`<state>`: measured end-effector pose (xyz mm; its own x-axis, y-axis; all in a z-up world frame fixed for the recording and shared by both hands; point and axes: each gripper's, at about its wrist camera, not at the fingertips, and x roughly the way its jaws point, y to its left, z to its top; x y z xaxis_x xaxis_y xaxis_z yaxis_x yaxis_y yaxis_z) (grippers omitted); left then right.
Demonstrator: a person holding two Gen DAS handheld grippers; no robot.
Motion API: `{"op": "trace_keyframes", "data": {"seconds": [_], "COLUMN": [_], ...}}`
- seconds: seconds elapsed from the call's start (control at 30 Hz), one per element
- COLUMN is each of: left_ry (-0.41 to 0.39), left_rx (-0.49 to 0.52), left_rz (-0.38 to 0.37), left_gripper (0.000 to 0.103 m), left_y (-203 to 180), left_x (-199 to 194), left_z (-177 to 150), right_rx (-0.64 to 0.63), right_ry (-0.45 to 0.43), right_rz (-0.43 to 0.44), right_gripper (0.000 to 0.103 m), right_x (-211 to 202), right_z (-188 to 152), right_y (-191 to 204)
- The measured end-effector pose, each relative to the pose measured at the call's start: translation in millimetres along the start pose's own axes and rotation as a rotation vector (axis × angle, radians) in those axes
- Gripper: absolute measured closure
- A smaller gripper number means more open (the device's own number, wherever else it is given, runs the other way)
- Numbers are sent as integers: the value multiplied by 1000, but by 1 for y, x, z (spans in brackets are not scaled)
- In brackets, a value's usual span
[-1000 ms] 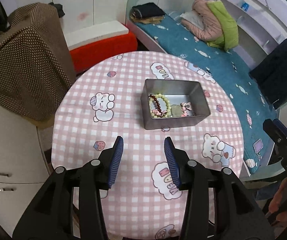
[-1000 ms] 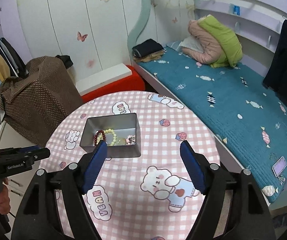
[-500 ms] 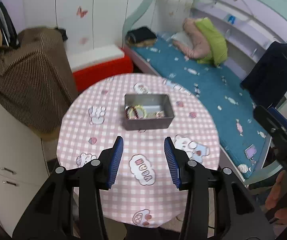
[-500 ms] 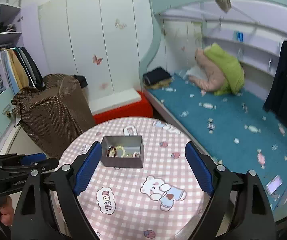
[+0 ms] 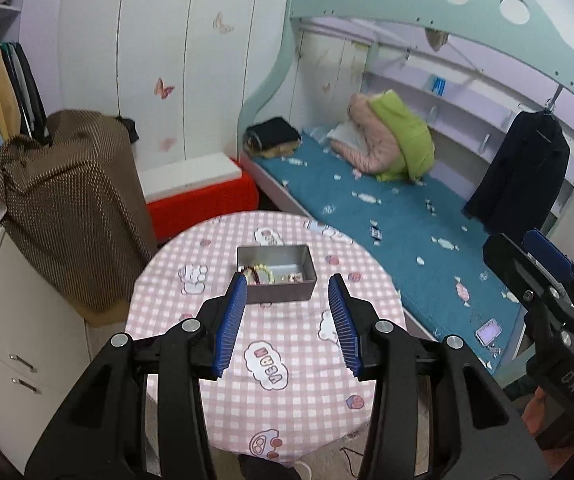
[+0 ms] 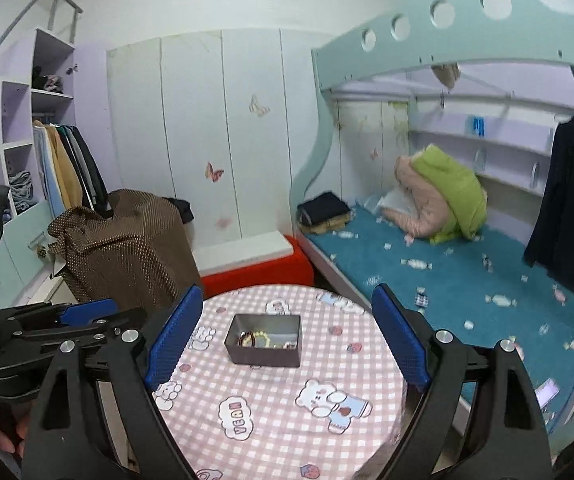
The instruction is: Organize jewelry
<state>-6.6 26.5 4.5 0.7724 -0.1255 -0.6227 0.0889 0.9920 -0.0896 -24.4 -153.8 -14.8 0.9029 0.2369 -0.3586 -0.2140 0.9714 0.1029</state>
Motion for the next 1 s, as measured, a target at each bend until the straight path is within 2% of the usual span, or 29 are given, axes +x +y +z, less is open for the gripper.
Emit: {"op": "trace_keyframes", "data": {"seconds": [0.17,0.27,0.37,0.43,0.5,0.73,1.0], "left_ry": [-63,-108,-142,-162,-182,-222,-239], "left_rx": [13,24,29,35,39,45,45], "left_rz": [9,12,22,33,33,49,69], "left_gripper": [58,52,50,44,44,43,35], "left_y": [-6,-9,-10,-11,-13,-13,-9], "left_x": [-19,-29,-38,-44,-49,-59,-61], "left_z": [2,6,8,9,10,11,9], "right_rx": [-27,-39,-40,-41,-40,-52,-53], "right_ry": [-57,-67,-80,-93,-106,-160,-178], "right_rz": [-15,-12,-13,-13,-12,-36,-46], "right_gripper": [20,20,20,20,20,20,20], "right_x": [-14,-16,-20,-21,-24,-33,-35], "right_z": [2,2,4,5,5,8,6], "right_y": [7,10,10,10,10,11,16]}}
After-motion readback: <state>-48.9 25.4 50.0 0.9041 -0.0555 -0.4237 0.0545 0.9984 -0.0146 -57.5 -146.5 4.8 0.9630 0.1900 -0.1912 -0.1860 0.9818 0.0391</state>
